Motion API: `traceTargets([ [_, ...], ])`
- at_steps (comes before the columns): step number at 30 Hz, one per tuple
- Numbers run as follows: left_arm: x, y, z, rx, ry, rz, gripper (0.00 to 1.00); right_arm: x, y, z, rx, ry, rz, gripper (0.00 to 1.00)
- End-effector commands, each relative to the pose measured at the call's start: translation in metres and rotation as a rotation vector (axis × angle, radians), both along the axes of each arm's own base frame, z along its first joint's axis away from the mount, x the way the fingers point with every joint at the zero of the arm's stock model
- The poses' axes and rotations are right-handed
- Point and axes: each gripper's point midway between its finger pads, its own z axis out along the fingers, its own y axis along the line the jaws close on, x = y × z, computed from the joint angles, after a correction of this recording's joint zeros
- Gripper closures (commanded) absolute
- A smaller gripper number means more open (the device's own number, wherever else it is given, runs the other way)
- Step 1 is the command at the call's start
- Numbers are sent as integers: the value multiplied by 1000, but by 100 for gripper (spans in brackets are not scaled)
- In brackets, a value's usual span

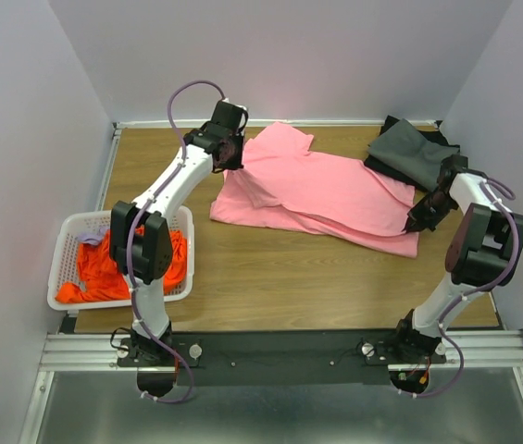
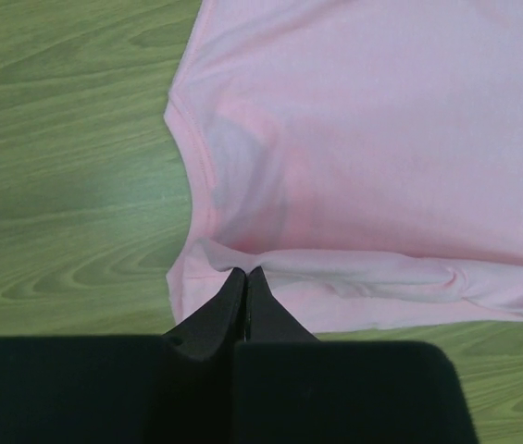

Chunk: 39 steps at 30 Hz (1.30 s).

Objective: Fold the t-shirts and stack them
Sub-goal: Fold the tshirt

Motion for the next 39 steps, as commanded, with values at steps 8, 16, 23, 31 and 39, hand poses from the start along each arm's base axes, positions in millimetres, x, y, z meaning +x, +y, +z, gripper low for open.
traceTargets([
  [8, 11, -8, -8, 1, 33, -57, 100, 19, -14, 4, -64, -19, -33, 98],
  [16, 19, -12, -15, 4, 40, -61, 100, 26, -22, 3, -91, -18, -44, 98],
  [23, 29, -16, -17, -11, 37, -46, 100, 31, -24, 0, -93, -15, -49, 98],
  [31, 44, -17, -27, -47, 41, -9, 79, 38, -26, -3, -93, -23, -53, 97],
  [39, 34, -6, -22, -79, 34, 54, 2, 57, -23, 21, -72, -124, -8, 30],
])
